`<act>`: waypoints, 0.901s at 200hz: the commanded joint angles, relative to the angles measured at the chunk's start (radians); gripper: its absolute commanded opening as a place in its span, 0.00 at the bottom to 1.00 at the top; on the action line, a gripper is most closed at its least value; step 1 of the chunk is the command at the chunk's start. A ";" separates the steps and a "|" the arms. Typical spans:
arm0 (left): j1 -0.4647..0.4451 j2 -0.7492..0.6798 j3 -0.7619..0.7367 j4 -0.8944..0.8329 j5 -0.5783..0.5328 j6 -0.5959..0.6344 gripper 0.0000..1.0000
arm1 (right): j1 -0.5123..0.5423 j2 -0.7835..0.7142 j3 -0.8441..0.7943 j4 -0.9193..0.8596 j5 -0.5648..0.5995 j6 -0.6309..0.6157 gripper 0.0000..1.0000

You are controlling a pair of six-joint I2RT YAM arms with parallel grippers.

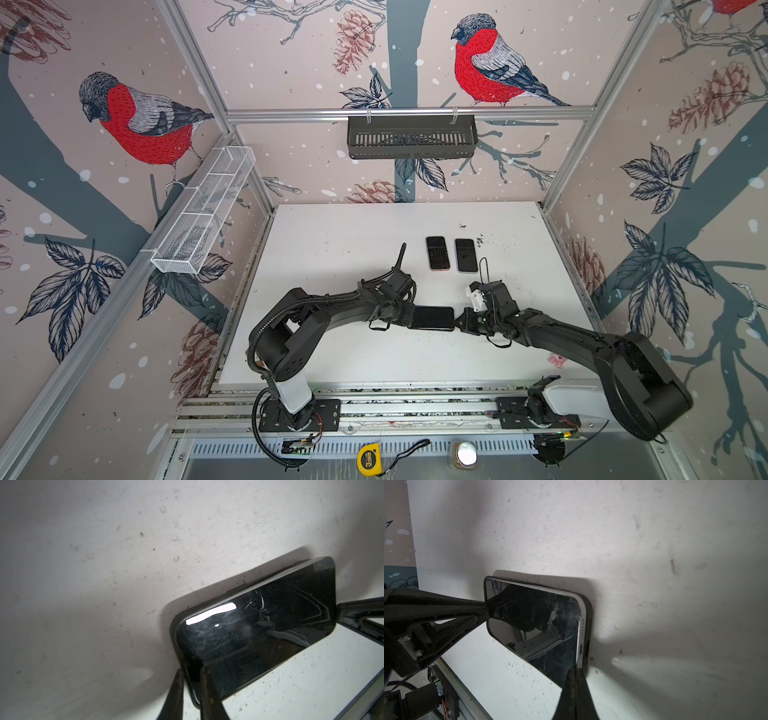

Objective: Put the phone into the phone case

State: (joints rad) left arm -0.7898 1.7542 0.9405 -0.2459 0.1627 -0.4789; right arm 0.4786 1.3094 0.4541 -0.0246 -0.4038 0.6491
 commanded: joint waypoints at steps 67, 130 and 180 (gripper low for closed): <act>-0.015 0.037 -0.015 -0.108 -0.015 0.009 0.18 | 0.009 0.014 -0.005 0.041 -0.040 -0.002 0.02; -0.016 -0.040 -0.044 -0.083 -0.045 -0.009 0.18 | -0.022 -0.052 0.014 -0.026 0.008 -0.036 0.15; -0.035 -0.078 -0.076 -0.079 -0.070 -0.026 0.20 | -0.082 -0.142 0.015 -0.077 0.002 -0.072 0.16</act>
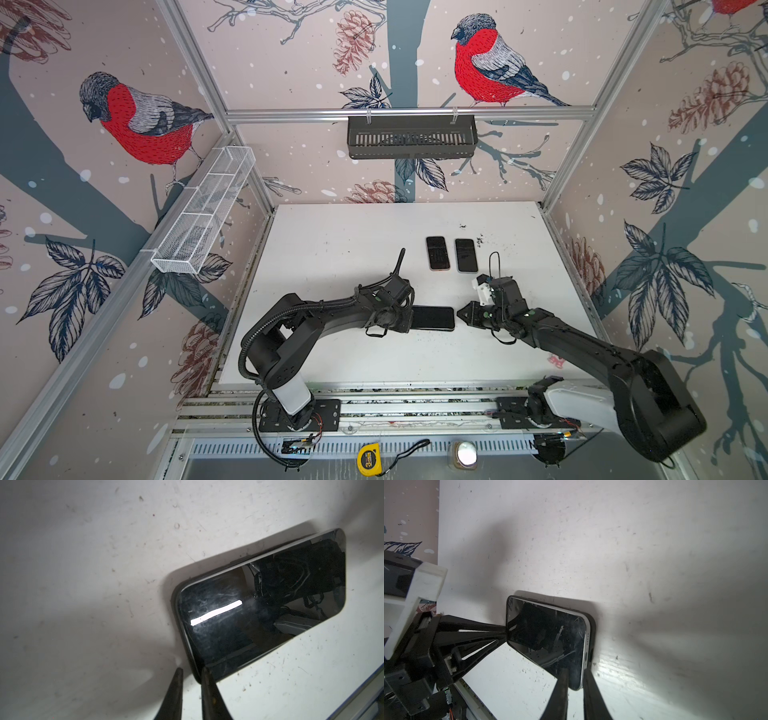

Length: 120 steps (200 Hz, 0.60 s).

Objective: Put the phone into the phone case

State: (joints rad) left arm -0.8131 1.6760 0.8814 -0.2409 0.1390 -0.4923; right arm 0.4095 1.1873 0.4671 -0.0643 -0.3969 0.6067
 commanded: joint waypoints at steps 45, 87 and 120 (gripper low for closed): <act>-0.038 0.043 -0.015 -0.095 -0.075 -0.029 0.22 | -0.012 -0.020 -0.014 -0.021 -0.029 -0.025 0.14; -0.041 0.055 -0.012 -0.102 -0.082 -0.029 0.20 | 0.022 0.007 -0.033 0.011 -0.045 -0.006 0.13; -0.041 0.061 -0.009 -0.103 -0.073 -0.029 0.18 | 0.058 0.042 -0.039 0.037 -0.046 0.010 0.13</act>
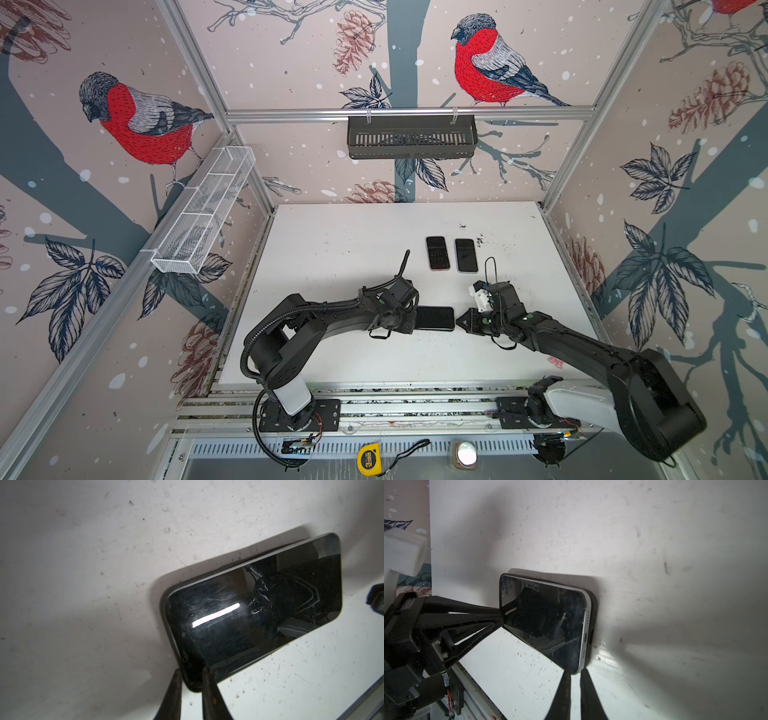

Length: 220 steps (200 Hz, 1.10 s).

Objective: Put the phone into the phone case

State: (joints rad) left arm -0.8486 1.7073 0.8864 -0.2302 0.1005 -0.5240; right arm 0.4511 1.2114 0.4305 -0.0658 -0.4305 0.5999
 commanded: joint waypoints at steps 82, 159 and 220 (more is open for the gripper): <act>-0.006 0.030 -0.013 -0.106 -0.021 0.004 0.17 | 0.053 0.116 0.010 0.064 -0.006 0.026 0.10; -0.005 0.030 -0.018 -0.103 -0.022 0.008 0.17 | 0.061 0.097 0.051 -0.028 0.079 -0.003 0.07; -0.006 0.021 -0.017 -0.112 -0.039 0.012 0.18 | 0.036 0.033 0.145 -0.155 0.153 -0.067 0.14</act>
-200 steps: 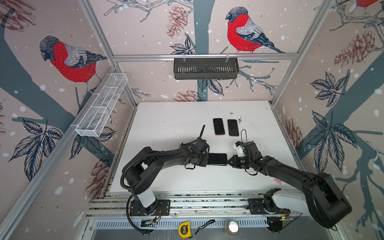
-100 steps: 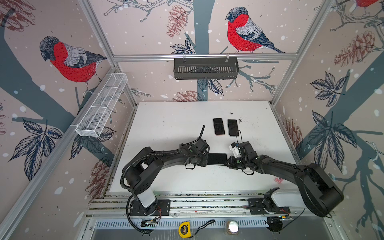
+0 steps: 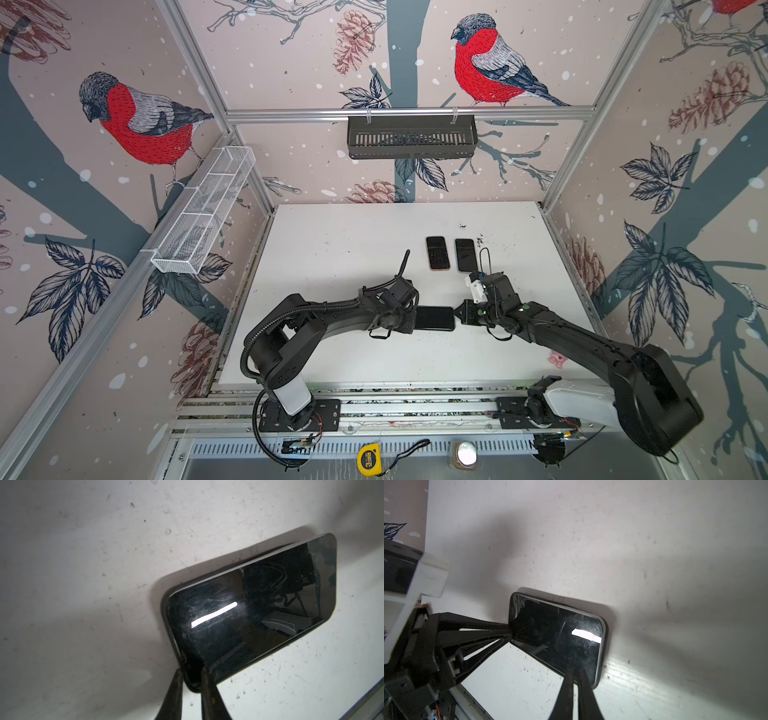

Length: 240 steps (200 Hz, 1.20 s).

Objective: Put the phone into the phone case

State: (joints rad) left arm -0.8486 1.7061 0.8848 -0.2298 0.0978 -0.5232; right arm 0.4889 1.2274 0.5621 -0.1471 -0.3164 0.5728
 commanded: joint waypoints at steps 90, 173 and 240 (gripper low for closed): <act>-0.006 0.029 -0.004 -0.120 -0.034 0.018 0.18 | 0.101 0.166 -0.010 -0.014 0.045 -0.014 0.13; -0.004 0.011 0.003 -0.135 -0.049 0.017 0.18 | 0.137 0.187 0.068 -0.120 0.175 -0.031 0.12; -0.022 -0.115 -0.007 -0.153 -0.043 0.009 0.21 | 0.015 0.222 0.216 -0.153 0.140 -0.120 0.19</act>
State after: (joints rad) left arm -0.8558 1.6211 0.8845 -0.3496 0.0555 -0.5156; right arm 0.5209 1.3960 0.7334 -0.2829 -0.1486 0.4995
